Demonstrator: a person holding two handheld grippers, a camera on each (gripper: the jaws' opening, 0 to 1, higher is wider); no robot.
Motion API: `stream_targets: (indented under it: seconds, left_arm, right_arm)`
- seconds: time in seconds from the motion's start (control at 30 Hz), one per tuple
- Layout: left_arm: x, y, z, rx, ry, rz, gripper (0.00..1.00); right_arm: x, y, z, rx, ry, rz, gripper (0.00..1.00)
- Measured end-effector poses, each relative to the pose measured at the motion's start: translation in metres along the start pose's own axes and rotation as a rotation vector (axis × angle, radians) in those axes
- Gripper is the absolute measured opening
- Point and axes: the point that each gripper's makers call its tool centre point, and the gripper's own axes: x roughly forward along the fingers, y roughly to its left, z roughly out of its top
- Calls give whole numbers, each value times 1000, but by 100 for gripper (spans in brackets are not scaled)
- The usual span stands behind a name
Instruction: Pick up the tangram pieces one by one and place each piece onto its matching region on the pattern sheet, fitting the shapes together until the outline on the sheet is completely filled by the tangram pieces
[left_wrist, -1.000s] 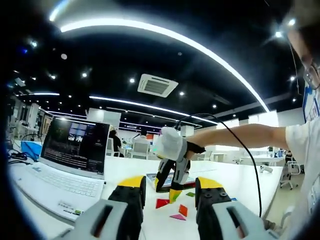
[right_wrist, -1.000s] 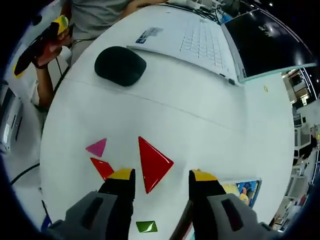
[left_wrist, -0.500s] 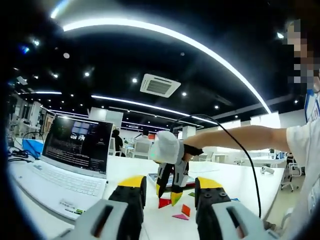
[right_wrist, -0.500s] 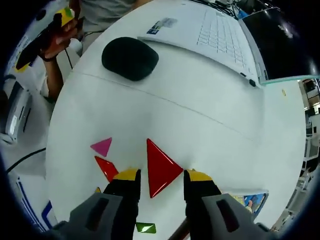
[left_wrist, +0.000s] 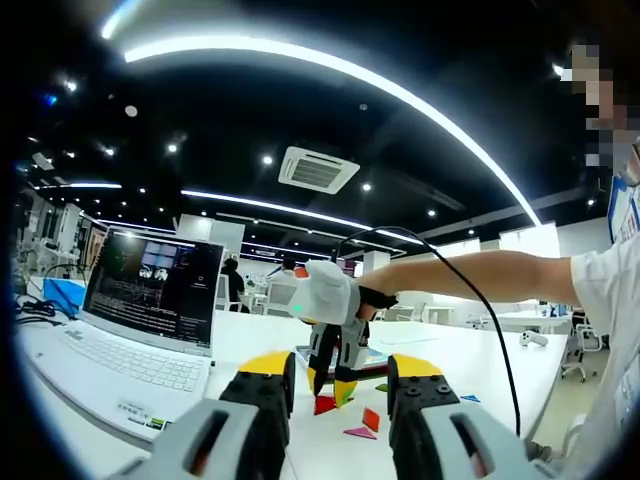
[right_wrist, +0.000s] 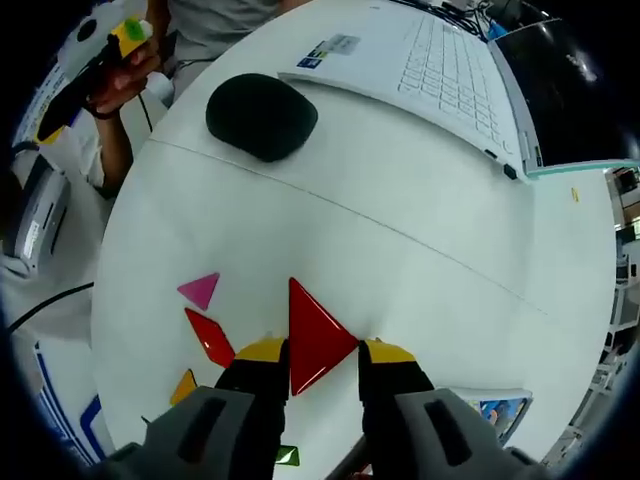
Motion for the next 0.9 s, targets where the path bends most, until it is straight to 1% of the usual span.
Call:
stream_targets:
  seconds: [0.07, 0.1, 0.17, 0.27, 0.33, 0.4, 0.43, 0.47, 0.57, 0.6, 0.7, 0.8, 0.83, 0.9]
  left_arm:
    - [2, 3, 0, -4, 1, 0, 38]
    - [3, 3, -1, -6, 3, 1, 38]
    - [3, 3, -2, -6, 7, -1, 38]
    - [4, 1, -3, -6, 8, -5, 38]
    - [4, 2, -3, -4, 5, -4, 38]
    - [3, 2, -3, -6, 3, 0, 38]
    - [3, 3, -3, -6, 1, 2, 38]
    - [3, 3, -4, -8, 1, 4, 38]
    - [3, 3, -4, -8, 3, 4, 38]
    - [7, 4, -7, -12, 11, 5, 38]
    - [10, 1, -13, -10, 25, -2, 38]
    - [16, 4, -17, -16, 36, 1, 38]
    - [17, 4, -18, -17, 38, 0, 38]
    - [23, 2, -27, -16, 62, -8, 38]
  right_arm:
    - [0, -2, 3, 96, -40, -1, 28]
    - [-1, -3, 3, 107, -52, -3, 28]
    - [-2, -4, 1, 108, -54, -10, 27]
    - [-7, -10, -13, 151, -4, -20, 27]
    - [-19, -10, -16, 187, -19, -8, 27]
    - [-33, -13, -22, 196, -17, -17, 27]
    - [-40, -16, -25, 193, -10, -33, 27]
    - [-51, -20, -29, 199, -8, -48, 27]
    - [-71, -29, -41, 225, 0, -78, 27]
    - [-80, -36, -49, 246, 3, -99, 27]
    - [-99, -45, -66, 276, -8, -117, 27]
    - [-107, -54, -88, 312, 13, -139, 27]
    - [-110, -58, -99, 320, 23, -145, 28]
    - [-111, -62, -111, 332, 31, -153, 28]
